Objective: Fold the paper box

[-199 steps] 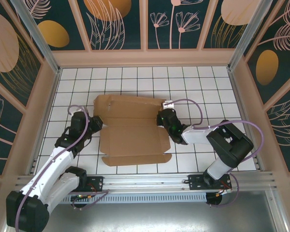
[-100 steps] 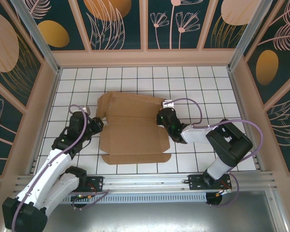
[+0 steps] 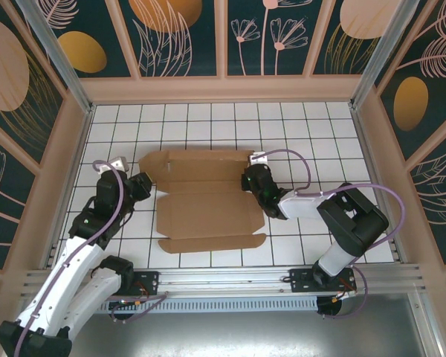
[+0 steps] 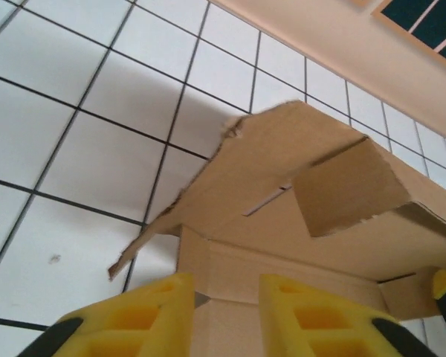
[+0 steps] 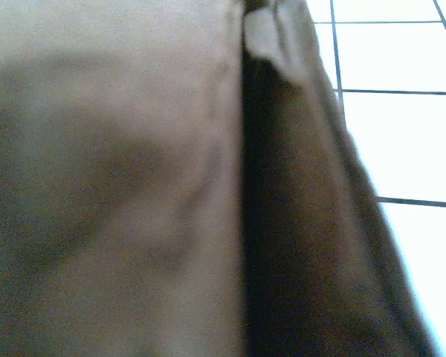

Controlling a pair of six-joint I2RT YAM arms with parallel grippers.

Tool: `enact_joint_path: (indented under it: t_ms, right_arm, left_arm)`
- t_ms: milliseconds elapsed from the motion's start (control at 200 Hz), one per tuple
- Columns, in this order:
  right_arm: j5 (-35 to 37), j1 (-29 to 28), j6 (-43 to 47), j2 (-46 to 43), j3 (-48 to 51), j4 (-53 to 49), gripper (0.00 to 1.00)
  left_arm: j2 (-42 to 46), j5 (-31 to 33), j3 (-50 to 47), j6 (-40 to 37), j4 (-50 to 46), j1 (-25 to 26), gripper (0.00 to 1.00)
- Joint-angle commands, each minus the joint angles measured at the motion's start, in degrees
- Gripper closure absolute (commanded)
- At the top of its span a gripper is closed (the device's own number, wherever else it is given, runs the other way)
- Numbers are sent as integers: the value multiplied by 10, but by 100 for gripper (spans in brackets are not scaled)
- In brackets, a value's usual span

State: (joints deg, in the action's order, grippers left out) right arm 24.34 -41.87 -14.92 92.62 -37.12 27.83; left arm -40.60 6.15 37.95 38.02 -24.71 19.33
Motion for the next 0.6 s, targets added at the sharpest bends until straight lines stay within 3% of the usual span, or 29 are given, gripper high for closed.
enact_joint_path:
  t_ms: [0, 95, 195, 325, 410, 500, 596]
  right_arm:
    - [8, 8, 16, 9, 19, -90, 100]
    - [5, 8, 15, 9, 20, -88, 100]
    - [5, 8, 18, 7, 21, -89, 100]
    - [3, 9, 23, 1, 22, -89, 100]
    - [1, 9, 26, -3, 24, -88, 100]
    - [-2, 9, 28, -6, 27, -86, 100]
    - [-11, 9, 29, -12, 32, -81, 100]
  left_arm:
    - [-32, -59, 9, -22, 33, 20, 88]
    - [-67, -54, 17, -33, 40, 57, 97]
    - [-89, -44, 12, -29, 53, 64, 98]
    - [-126, 20, 9, -39, 71, 62, 98]
    - [-162, 33, 15, -46, 89, 37, 99]
    - [-199, -12, 11, -45, 126, -10, 99]
    - [-248, -38, 14, -49, 152, -22, 99]
